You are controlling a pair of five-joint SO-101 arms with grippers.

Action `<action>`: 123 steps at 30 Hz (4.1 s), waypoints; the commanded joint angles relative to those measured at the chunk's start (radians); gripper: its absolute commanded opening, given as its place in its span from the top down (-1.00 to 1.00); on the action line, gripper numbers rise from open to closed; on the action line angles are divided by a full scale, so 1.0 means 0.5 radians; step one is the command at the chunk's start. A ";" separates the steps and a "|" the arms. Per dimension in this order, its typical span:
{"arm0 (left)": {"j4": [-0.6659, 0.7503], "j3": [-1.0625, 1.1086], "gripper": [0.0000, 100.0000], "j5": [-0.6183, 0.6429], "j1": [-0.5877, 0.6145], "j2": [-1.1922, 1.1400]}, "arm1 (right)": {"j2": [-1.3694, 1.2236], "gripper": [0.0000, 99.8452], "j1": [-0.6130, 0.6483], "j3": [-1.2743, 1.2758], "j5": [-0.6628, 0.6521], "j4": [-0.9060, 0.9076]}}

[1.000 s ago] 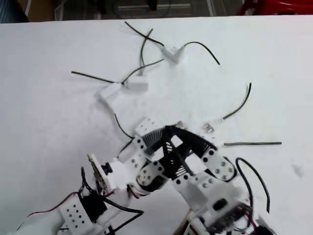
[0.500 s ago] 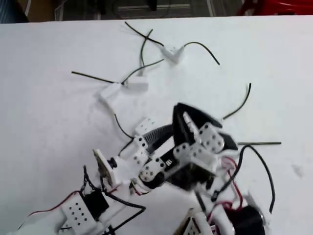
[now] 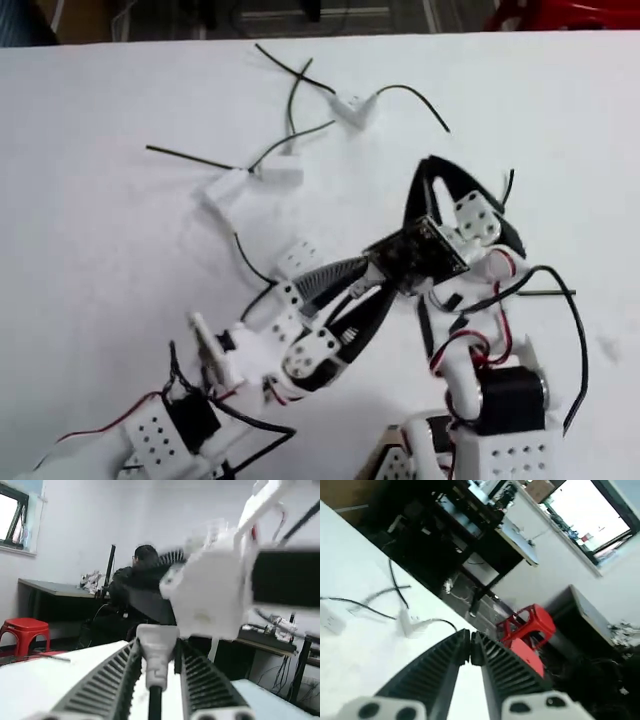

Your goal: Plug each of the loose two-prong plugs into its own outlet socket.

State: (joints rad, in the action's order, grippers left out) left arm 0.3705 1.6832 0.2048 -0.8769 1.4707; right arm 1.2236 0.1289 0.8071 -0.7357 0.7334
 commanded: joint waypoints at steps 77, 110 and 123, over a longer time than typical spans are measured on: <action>-2.519 -2.222 0.95 0.417 0.833 -1.880 | -0.035 0.96 -1.112 1.215 0.433 0.591; -3.363 -3.425 0.95 -0.752 0.925 -3.337 | -0.035 0.96 -1.109 1.451 0.433 0.480; -3.308 -3.305 0.95 -0.752 0.864 -3.337 | -0.035 0.96 -1.109 1.451 0.433 0.477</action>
State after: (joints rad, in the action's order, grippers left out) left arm -1.3019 0.0338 -0.1634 -0.4488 -0.2002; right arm 1.2022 -0.4204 1.5359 -0.5178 0.9897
